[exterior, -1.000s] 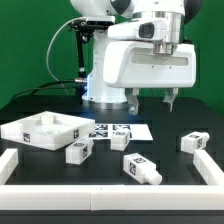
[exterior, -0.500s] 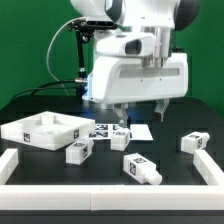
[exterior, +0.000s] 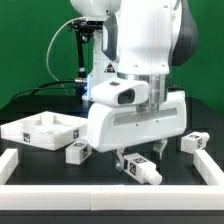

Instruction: Assemble one leg

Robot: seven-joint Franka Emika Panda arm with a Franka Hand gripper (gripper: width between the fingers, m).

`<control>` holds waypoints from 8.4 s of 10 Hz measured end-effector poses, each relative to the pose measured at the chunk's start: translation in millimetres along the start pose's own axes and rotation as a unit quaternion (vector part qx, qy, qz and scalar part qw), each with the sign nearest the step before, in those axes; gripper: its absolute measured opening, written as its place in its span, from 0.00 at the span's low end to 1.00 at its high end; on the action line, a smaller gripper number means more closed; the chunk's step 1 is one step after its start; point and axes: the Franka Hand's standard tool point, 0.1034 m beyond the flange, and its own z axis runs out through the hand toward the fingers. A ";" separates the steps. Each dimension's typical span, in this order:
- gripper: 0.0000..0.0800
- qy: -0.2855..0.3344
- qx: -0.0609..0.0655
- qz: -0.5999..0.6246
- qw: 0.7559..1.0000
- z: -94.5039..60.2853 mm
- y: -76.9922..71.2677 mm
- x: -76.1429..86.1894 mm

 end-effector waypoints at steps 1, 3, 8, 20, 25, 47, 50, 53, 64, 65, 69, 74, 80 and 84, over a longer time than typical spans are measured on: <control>0.81 0.011 -0.003 0.003 1.000 5.8 2.9 5.8; 0.70 0.012 -0.003 0.003 1.000 6.8 2.6 5.7; 0.36 0.003 0.000 0.074 0.997 -22.5 -31.5 -15.9; 0.36 -0.004 0.019 0.206 0.978 -40.6 -124.4 -92.0; 0.36 -0.002 0.020 0.234 0.972 -12.2 -143.4 -125.3; 0.81 0.001 0.017 -0.097 0.995 -70.5 31.5 -209.2; 0.81 -0.001 0.018 -0.131 0.991 -66.7 39.0 -212.5; 0.81 -0.019 0.033 -0.181 0.983 -33.2 102.7 -253.2; 0.06 -0.028 0.046 -0.172 0.984 -1.7 115.3 -269.9; 0.06 -0.029 0.052 -0.147 0.987 -8.3 112.7 -267.8; 0.06 -0.026 0.034 -0.010 0.999 -80.6 105.7 -233.8; 0.06 -0.042 0.021 0.156 0.987 -88.6 92.9 -130.9; 0.06 -0.058 0.029 0.213 0.975 -76.6 82.6 -95.3; 0.06 -0.047 0.031 0.272 0.961 -47.4 62.0 -58.2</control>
Offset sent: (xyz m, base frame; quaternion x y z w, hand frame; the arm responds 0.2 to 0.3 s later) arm 0.0000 0.0000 0.0000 0.0000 0.0000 0.0000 1.0000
